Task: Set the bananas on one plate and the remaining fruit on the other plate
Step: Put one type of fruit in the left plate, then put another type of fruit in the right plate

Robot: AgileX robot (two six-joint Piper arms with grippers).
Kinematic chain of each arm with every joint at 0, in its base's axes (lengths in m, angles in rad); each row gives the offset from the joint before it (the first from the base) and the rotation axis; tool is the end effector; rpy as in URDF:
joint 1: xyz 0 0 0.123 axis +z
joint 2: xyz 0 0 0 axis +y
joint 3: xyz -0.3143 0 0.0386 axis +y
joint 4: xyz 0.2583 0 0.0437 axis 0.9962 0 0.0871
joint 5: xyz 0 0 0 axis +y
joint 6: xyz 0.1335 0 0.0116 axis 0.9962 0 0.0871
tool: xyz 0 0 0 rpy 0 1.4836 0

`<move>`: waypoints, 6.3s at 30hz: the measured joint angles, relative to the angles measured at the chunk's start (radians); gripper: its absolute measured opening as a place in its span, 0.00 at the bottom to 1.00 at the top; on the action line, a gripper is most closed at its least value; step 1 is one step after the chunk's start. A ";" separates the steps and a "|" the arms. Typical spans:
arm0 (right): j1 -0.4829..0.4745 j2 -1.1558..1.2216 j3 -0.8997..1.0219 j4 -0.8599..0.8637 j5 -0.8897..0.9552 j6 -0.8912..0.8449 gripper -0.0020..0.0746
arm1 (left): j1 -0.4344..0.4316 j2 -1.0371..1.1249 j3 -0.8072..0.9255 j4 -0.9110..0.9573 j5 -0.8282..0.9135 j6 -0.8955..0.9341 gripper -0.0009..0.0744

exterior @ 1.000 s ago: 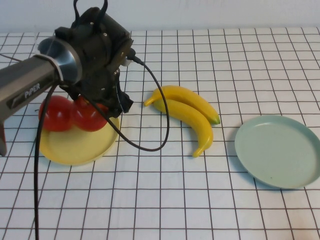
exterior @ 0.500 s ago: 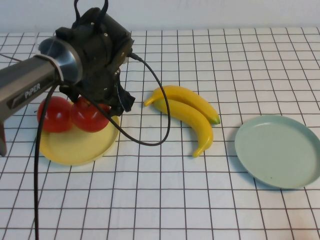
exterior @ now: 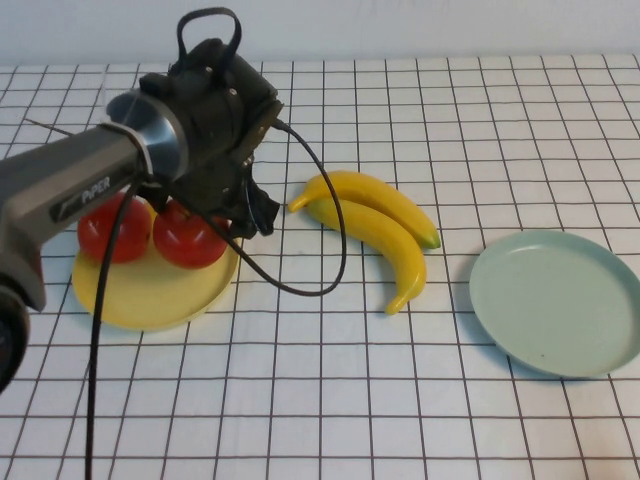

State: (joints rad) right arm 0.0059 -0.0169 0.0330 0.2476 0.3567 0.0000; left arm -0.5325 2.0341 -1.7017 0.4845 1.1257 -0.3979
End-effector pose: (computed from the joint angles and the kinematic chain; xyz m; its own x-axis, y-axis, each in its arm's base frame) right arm 0.0724 0.0119 0.1594 -0.2851 0.2280 -0.9310 -0.0231 0.9694 0.2445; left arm 0.4278 -0.1867 0.2261 -0.8868 0.3392 -0.3138 0.2202 0.9073 0.3582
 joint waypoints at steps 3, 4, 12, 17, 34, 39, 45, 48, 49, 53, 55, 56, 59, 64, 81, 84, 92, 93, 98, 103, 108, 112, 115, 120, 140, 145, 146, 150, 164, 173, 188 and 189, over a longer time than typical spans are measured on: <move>0.000 0.000 0.000 0.000 0.000 0.000 0.00 | -0.041 0.003 0.026 0.075 -0.004 -0.083 0.90; 0.000 0.000 0.000 0.000 0.000 0.000 0.00 | -0.061 0.003 0.038 0.115 -0.002 -0.122 0.90; 0.000 0.000 0.000 0.000 0.000 0.000 0.00 | -0.183 -0.001 0.065 0.345 0.068 -0.327 0.90; 0.000 0.000 0.000 0.000 0.000 0.000 0.00 | -0.186 -0.020 0.069 0.349 0.075 -0.342 0.90; 0.000 0.000 0.000 0.000 0.000 0.000 0.00 | 0.059 -0.154 0.069 -0.111 0.088 0.138 0.90; 0.000 0.000 0.000 0.000 0.000 0.000 0.00 | 0.084 -0.168 0.069 -0.213 0.097 0.202 0.90; 0.000 0.000 0.000 0.000 0.000 0.000 0.00 | 0.091 -0.162 0.072 -0.237 0.075 0.202 0.90; 0.000 0.000 0.000 0.000 0.000 0.000 0.00 | 0.095 -0.152 0.076 -0.268 0.025 0.202 0.90; 0.000 0.000 0.000 0.000 0.000 0.000 0.00 | 0.095 -0.149 0.078 -0.266 0.012 0.190 0.90; 0.000 0.000 0.000 0.000 0.000 0.000 0.00 | 0.097 -0.149 0.078 -0.228 -0.032 0.147 0.90; 0.000 0.000 0.000 0.000 0.000 0.000 0.00 | 0.097 -0.148 0.078 -0.209 -0.040 0.139 0.90; 0.000 0.000 0.000 0.000 0.000 0.000 0.00 | 0.097 -0.148 0.080 -0.199 -0.045 0.139 0.90; 0.000 0.000 0.000 0.000 0.000 0.000 0.00 | 0.097 -0.148 0.100 -0.173 -0.095 0.136 0.90; 0.000 0.000 0.000 0.000 0.000 0.000 0.00 | 0.098 -0.148 0.198 -0.152 -0.217 0.086 0.89; 0.000 0.000 0.000 0.000 0.000 0.000 0.00 | 0.000 -0.208 0.358 0.036 -0.322 -0.135 0.89; 0.000 0.000 0.000 0.000 0.000 0.000 0.00 | -0.025 -0.221 0.375 0.074 -0.281 -0.186 0.89; 0.000 0.000 0.000 0.000 0.000 0.000 0.00 | -0.105 -0.234 0.531 0.433 -0.295 -0.574 0.89; 0.000 0.000 0.000 0.000 0.000 0.000 0.00 | -0.116 -0.236 0.554 0.487 -0.300 -0.650 0.89; 0.000 0.000 0.000 0.000 0.000 0.000 0.00 | -0.138 -0.247 0.633 0.591 -0.344 -0.830 0.86; 0.000 0.000 0.000 0.000 0.000 0.000 0.00 | -0.138 -0.256 0.663 0.555 -0.368 -0.840 0.85; 0.000 0.000 0.000 0.000 0.000 0.000 0.00 | -0.138 -0.279 0.667 0.483 -0.364 -0.795 0.85; 0.000 0.000 0.000 0.000 0.000 0.000 0.00 | -0.138 -0.297 0.669 0.426 -0.361 -0.764 0.84; 0.000 0.000 0.000 0.000 0.000 0.000 0.00 | -0.138 -0.307 0.669 0.393 -0.361 -0.743 0.84; 0.000 0.000 0.000 0.000 0.000 0.000 0.00 | -0.138 -0.325 0.669 0.335 -0.359 -0.716 0.84; 0.000 0.000 0.000 0.000 0.000 0.000 0.00 | -0.138 -0.501 0.677 0.470 -0.391 -0.790 0.80; 0.000 0.000 0.000 0.000 0.000 0.000 0.00 | -0.138 -0.481 0.677 0.480 -0.371 -0.851 0.89; 0.000 0.000 0.000 0.000 0.000 0.000 0.00 | -0.138 -0.481 0.677 0.494 -0.369 -0.863 0.90; 0.000 0.000 0.000 0.000 0.000 0.000 0.00 | -0.131 -0.466 0.677 0.512 -0.377 -0.877 0.90; 0.000 0.000 0.000 0.000 0.000 0.000 0.00 | -0.127 -0.444 0.619 0.621 -0.390 -0.882 0.90; 0.000 0.000 0.000 0.000 0.000 0.000 0.00 | -0.127 -0.549 0.608 0.503 -0.382 -0.878 0.70; 0.000 0.000 0.000 0.000 0.000 0.000 0.00 | -0.127 -0.835 0.608 0.120 -0.056 -0.587 0.02; 0.000 0.000 0.000 0.000 0.000 0.000 0.00 | -0.127 -0.863 0.608 0.134 -0.059 -0.553 0.01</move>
State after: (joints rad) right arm 0.0059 -0.0169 0.0330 0.2476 0.3567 0.0000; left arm -0.6598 1.1707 -1.0941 0.6184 1.0671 -0.9513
